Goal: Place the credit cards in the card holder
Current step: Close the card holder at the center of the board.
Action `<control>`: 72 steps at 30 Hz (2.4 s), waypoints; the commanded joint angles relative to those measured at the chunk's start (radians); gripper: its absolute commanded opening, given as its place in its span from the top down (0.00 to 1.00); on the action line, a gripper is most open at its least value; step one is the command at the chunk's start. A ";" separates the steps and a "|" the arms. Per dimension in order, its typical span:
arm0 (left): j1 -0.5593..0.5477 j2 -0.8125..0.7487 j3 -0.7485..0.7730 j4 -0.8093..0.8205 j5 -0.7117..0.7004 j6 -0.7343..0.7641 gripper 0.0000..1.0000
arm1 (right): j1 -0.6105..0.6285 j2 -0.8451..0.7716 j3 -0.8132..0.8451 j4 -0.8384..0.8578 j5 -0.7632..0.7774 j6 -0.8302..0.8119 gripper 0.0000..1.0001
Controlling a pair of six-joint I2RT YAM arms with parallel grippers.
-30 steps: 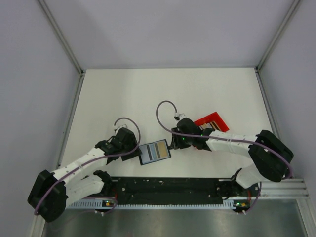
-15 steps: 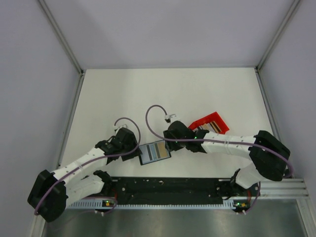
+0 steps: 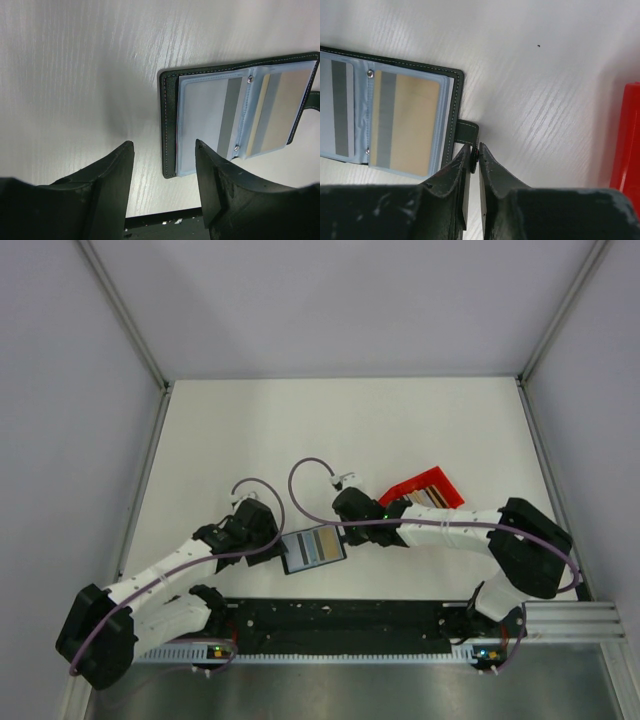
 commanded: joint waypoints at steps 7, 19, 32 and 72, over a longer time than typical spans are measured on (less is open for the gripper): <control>0.001 -0.003 -0.001 -0.062 -0.027 0.006 0.42 | 0.012 -0.009 0.005 -0.012 0.026 0.006 1.00; -0.001 0.064 -0.095 0.255 0.190 -0.053 0.46 | 0.012 0.004 -0.052 0.068 -0.100 0.054 1.00; -0.001 -0.015 -0.081 0.318 0.216 -0.082 0.69 | 0.012 0.031 -0.098 0.119 -0.146 0.092 1.00; -0.034 0.087 0.126 0.443 0.417 0.045 0.58 | 0.012 -0.078 -0.187 0.188 -0.054 0.218 1.00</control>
